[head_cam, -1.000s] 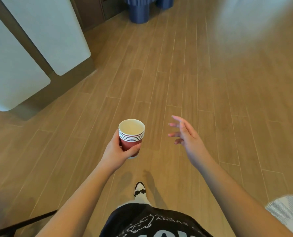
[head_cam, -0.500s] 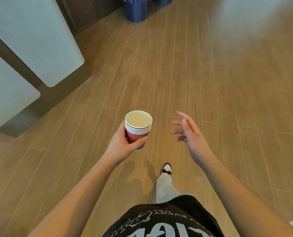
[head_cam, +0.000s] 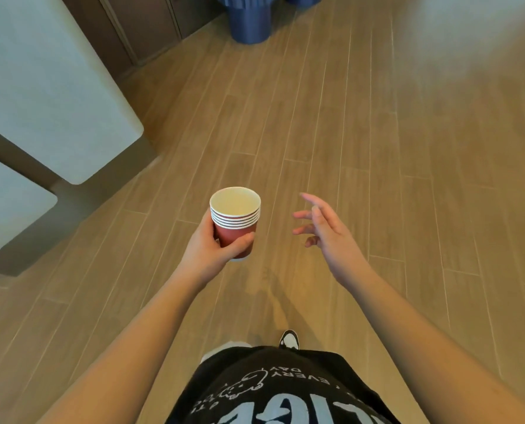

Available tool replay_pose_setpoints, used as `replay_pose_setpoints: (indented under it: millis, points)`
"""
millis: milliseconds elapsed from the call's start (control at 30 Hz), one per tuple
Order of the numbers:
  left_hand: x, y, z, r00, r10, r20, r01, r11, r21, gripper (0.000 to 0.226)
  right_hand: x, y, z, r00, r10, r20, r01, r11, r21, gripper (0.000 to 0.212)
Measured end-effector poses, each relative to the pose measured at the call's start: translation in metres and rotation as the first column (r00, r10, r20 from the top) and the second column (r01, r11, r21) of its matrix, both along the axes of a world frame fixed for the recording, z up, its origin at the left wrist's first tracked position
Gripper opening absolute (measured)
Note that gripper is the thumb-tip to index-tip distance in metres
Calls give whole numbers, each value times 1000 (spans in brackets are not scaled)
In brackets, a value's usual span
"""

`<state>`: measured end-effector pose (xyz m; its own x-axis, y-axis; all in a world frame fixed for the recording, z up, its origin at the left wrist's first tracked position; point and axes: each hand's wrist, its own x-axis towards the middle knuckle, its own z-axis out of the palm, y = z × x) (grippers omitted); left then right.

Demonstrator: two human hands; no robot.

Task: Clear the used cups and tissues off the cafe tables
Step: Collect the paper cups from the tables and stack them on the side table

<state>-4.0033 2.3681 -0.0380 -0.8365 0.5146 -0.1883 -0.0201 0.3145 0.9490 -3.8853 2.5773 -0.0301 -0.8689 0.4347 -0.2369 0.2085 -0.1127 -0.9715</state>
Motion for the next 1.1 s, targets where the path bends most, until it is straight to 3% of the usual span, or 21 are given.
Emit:
replay_pose_setpoints:
  millis: [367,700,1100]
  points:
    - [-154,82,-18,998,64,2,-64,998,4,77,-157,92,-11,998,57,3,-57,998,37,30]
    - [-346,162,-19,987,-128,-98,116,986,-119,71,-331,175,-1,999,-50,9,49,995,81,29]
    - [-519,274,-4,993,-15,-114,12,999,-32,70,-499,290,-2,999,-33,-25,34,998,57,32]
